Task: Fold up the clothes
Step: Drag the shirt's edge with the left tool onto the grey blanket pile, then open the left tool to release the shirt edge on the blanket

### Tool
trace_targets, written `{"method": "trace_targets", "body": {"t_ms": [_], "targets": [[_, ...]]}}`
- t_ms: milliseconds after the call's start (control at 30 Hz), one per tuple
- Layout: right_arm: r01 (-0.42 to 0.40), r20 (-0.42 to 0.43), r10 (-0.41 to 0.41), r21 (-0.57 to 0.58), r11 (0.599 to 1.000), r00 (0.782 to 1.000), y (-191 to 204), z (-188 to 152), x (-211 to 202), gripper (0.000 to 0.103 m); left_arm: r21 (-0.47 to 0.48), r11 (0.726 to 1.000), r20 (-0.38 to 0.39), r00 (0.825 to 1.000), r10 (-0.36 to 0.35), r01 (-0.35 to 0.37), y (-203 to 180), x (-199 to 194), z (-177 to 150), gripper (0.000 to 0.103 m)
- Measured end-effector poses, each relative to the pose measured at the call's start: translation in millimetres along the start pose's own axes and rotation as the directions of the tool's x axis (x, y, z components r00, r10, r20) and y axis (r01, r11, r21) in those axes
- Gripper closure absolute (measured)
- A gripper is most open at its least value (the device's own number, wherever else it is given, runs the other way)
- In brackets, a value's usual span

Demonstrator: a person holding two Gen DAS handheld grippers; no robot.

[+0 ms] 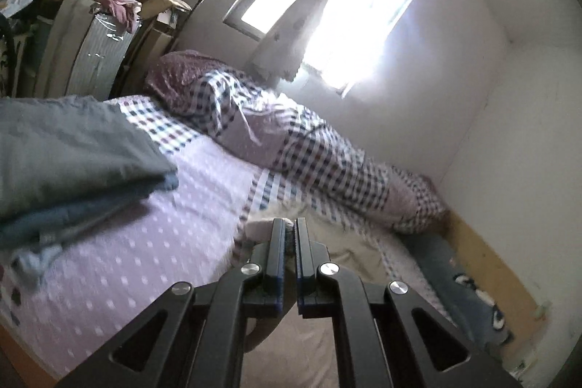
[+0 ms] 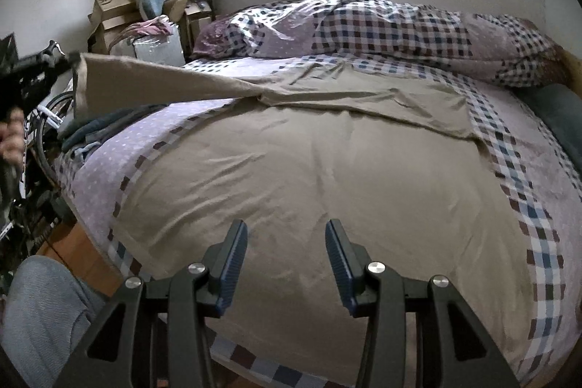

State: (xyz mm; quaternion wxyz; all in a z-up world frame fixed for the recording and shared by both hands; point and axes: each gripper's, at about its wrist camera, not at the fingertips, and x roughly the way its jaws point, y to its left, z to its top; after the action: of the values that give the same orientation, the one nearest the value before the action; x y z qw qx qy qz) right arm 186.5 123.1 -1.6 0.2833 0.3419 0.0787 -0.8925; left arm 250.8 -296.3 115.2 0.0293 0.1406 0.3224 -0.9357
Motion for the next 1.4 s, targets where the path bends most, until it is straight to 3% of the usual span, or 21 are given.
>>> {"method": "trace_targets", "body": {"t_ms": [233,400,533,700,767,833,933,1000,1067,1167,1233,1333,1400], "targets": [[-0.019,0.015,0.02,-0.046,0.999,1.0,22.8,23.2,-1.8,0.055,-0.111,0.993,0.064,0.997,-0.035,0.042,50.9,-1.3,60.8,0.1],[-0.025,0.006,0.026,-0.086,0.996,1.0,39.1,37.1,1.6,0.055,-0.25,0.968,0.054,0.997,0.051,-0.035,122.4,21.2,84.2,0.1],[-0.033,-0.006,0.032,-0.109,0.994,0.999,52.1,47.6,9.4,0.055,-0.357,0.929,0.038,0.992,0.117,-0.096,179.6,39.1,102.8,0.1],[-0.047,-0.027,0.044,-0.133,0.99,0.999,70.0,56.3,25.4,0.055,-0.479,0.86,0.003,0.98,0.2,-0.174,251.2,62.0,124.5,0.1],[-0.047,-0.037,0.042,-0.147,0.988,0.998,75.9,58.0,30.7,0.055,-0.486,0.832,-0.061,0.96,0.273,-0.268,280.5,74.9,113.2,0.1],[-0.044,-0.045,0.037,-0.16,0.986,0.998,80.3,59.5,35.1,0.055,-0.503,0.813,-0.082,0.952,0.295,-0.295,297.8,76.1,104.5,0.1],[-0.035,-0.056,0.026,-0.166,0.985,0.998,82.3,61.7,41.0,0.055,-0.502,0.829,-0.051,0.965,0.257,-0.247,307.2,67.6,99.7,0.095],[-0.035,-0.064,0.025,-0.157,0.987,0.998,82.0,62.1,45.6,0.055,-0.447,0.859,-0.062,0.967,0.247,-0.248,299.5,64.0,97.8,0.083],[-0.038,-0.07,0.027,-0.152,0.988,0.997,82.0,61.8,50.0,0.055,-0.392,0.89,-0.071,0.972,0.222,-0.232,288.8,61.0,95.5,0.06],[-0.052,-0.086,0.039,-0.156,0.986,0.996,87.7,58.8,58.1,0.055,-0.363,0.909,-0.084,0.979,0.186,-0.204,273.3,58.6,95.4,0.039],[-0.062,-0.093,0.047,-0.162,0.985,0.995,93.0,56.6,62.0,0.055,-0.356,0.912,-0.11,0.978,0.176,-0.204,262.9,57.9,95.5,0.038],[-0.072,-0.095,0.056,-0.175,0.982,0.994,100.5,54.2,63.5,0.055,-0.346,0.906,-0.183,0.964,0.191,-0.245,248.8,59.3,90.8,0.038],[-0.073,-0.092,0.057,-0.181,0.981,0.994,102.8,53.7,62.1,0.055,-0.279,0.92,-0.203,0.953,0.224,-0.276,233.9,57.5,89.8,0.038]]}}
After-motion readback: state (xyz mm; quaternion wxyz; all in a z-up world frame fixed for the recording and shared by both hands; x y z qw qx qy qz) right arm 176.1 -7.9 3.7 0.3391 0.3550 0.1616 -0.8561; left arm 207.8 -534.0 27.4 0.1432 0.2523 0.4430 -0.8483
